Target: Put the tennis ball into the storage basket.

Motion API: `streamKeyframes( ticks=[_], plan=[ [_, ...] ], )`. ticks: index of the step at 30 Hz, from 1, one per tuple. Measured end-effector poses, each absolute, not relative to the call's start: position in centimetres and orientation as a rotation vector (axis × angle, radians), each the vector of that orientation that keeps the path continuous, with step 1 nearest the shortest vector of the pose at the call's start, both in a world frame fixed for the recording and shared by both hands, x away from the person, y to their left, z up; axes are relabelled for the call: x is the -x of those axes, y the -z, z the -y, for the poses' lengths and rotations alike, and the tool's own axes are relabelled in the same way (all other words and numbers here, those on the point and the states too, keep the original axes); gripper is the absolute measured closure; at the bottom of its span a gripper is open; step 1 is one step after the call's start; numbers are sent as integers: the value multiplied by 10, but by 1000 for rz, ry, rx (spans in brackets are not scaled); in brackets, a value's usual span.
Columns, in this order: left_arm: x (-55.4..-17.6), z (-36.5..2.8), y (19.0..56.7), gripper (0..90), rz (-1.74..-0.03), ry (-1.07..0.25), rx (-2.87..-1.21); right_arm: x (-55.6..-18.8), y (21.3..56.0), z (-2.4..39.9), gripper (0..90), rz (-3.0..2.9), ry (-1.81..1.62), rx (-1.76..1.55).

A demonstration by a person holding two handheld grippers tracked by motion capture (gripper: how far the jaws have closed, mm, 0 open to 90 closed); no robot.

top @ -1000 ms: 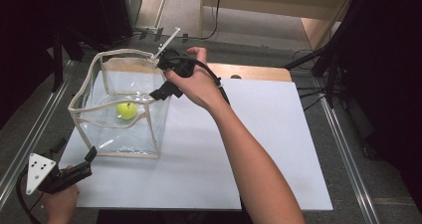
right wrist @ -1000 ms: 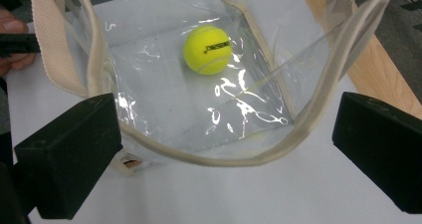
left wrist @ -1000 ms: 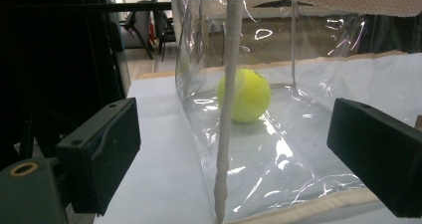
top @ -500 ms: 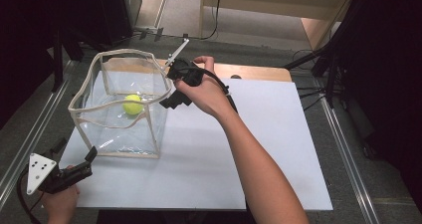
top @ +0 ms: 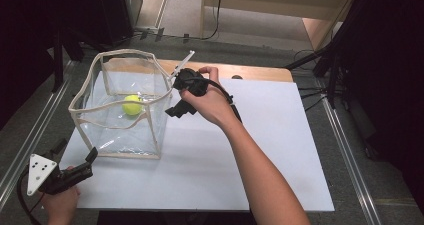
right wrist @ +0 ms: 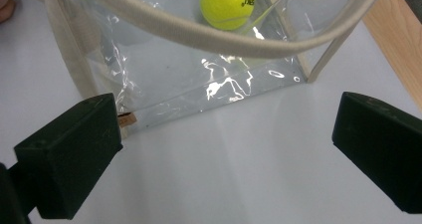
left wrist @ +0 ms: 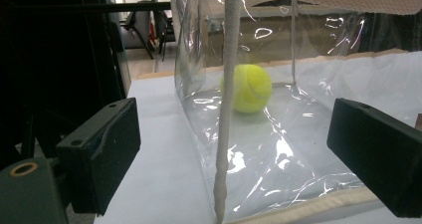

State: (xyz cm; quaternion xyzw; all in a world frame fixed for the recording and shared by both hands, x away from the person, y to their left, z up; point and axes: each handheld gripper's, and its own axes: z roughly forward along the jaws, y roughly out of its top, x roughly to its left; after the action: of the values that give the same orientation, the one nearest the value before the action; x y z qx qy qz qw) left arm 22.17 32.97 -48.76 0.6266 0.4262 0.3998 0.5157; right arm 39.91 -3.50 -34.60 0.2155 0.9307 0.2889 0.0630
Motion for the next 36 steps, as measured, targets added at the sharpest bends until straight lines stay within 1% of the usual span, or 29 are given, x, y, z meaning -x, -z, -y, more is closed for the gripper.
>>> streamKeyframes(
  ticks=[15,21,36],
  plan=[
    [-222,-330,487,69,-1023,-956,-1504,-388,372,44,0,-2807,-889,-649],
    [-222,-330,488,69,-1022,-957,-1503,-380,377,48,0,-2797,-900,-665],
    [-222,-329,488,69,-1026,-959,-1506,-362,404,72,0,-2741,-997,-702]
  ],
)
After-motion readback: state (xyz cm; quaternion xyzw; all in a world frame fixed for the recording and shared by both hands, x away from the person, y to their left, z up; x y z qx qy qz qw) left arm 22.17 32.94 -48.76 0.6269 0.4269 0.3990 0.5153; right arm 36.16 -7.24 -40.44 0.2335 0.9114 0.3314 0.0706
